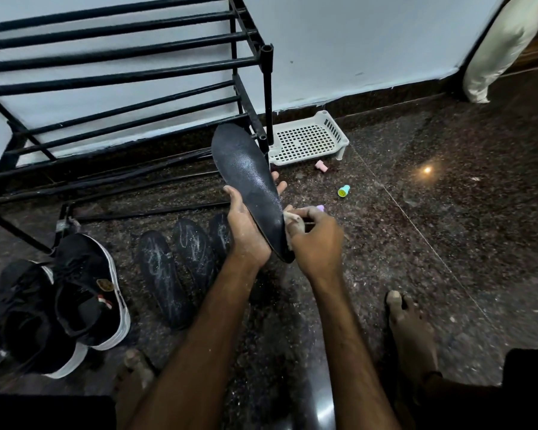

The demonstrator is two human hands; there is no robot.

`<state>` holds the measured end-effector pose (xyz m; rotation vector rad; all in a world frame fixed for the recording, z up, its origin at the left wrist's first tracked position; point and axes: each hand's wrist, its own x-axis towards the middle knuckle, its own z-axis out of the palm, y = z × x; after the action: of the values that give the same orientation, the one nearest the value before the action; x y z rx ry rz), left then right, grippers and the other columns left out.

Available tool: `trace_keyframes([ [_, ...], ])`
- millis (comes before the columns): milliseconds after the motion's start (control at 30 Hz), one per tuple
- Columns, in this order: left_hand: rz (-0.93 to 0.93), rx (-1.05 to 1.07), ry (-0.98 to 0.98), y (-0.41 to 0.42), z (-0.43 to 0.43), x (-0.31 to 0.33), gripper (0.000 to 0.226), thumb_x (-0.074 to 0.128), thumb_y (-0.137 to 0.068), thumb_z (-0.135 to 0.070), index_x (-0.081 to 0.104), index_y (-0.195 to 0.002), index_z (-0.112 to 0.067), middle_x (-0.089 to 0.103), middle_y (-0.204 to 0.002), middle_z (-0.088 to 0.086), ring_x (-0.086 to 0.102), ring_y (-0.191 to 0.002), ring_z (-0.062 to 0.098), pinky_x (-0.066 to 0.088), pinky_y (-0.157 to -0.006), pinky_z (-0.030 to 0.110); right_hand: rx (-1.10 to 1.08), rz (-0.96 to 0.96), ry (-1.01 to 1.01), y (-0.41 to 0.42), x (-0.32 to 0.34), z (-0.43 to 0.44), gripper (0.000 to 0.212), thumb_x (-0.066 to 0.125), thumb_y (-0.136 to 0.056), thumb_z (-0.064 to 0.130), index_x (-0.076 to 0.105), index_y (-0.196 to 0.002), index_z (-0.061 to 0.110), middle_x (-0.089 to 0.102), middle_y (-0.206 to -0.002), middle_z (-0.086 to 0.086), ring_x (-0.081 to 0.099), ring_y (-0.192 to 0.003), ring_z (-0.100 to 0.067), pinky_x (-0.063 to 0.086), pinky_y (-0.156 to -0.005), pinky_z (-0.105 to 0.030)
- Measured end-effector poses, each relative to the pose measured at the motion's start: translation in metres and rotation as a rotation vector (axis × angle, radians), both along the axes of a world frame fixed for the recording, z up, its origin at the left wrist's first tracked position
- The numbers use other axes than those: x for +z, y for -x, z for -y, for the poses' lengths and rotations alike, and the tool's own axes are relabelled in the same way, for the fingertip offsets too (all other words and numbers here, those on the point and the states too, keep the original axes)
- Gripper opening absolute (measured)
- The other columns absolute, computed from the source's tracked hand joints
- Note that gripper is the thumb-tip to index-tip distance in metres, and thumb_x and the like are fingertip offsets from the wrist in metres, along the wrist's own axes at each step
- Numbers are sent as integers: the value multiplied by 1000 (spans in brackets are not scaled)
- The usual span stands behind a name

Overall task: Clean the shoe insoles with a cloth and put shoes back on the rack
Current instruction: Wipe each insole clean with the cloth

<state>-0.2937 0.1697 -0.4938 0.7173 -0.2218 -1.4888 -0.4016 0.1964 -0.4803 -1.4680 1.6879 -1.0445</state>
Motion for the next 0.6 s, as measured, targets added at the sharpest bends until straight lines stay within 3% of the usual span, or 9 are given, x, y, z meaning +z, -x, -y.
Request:
trace_keyframes([
  [67, -4, 0, -5, -2, -2, -1, 81, 14, -96, -69, 56, -132, -9, 59, -137, 10, 55, -128, 27, 33, -113, 53, -26, 15, 20, 9, -2, 3, 16, 69, -89, 14, 72, -105, 16, 72, -93, 5, 65, -78, -2, 47, -60, -5],
  [200, -36, -41, -34, 0, -4, -1, 80, 18, -97, -67, 58, -129, -5, 59, -136, 13, 51, -131, 27, 39, -110, 44, 123, -85, 154, 4, -5, 4, 12, 70, -88, 12, 74, -99, 15, 69, -94, 4, 62, -85, -6, 37, -73, 2],
  [333, 7, -28, -54, 0, -2, -5, 82, 17, -97, -67, 50, -138, -5, 56, -140, 11, 53, -130, 23, 28, -118, 47, 200, -164, 149, -6, -24, 4, 14, 67, -82, 3, 72, -91, 13, 65, -91, -1, 60, -82, -12, 43, -77, -15],
  [433, -7, 13, -24, -4, -4, -4, 79, 19, -98, -65, 50, -137, -4, 60, -135, 11, 55, -128, 29, 33, -112, 56, 117, -275, 42, 12, -35, 2, 16, 67, -83, 3, 72, -96, 12, 66, -96, -2, 59, -86, -13, 51, -83, -20],
  [500, 33, 8, -8, -5, -3, -2, 79, 20, -98, -64, 47, -140, -3, 60, -136, 13, 56, -127, 31, 35, -110, 57, 10, -236, 64, 21, -33, -2, 17, 67, -85, 3, 72, -100, 10, 66, -97, -1, 57, -85, -10, 40, -76, -1],
  [600, 70, -1, -20, -4, 0, -4, 83, 20, -97, -67, 47, -141, -3, 59, -137, 13, 56, -126, 31, 36, -110, 55, -9, -31, 130, 15, -18, -5, 14, 70, -87, 13, 72, -101, 16, 68, -98, 5, 62, -86, -5, 42, -69, 0],
])
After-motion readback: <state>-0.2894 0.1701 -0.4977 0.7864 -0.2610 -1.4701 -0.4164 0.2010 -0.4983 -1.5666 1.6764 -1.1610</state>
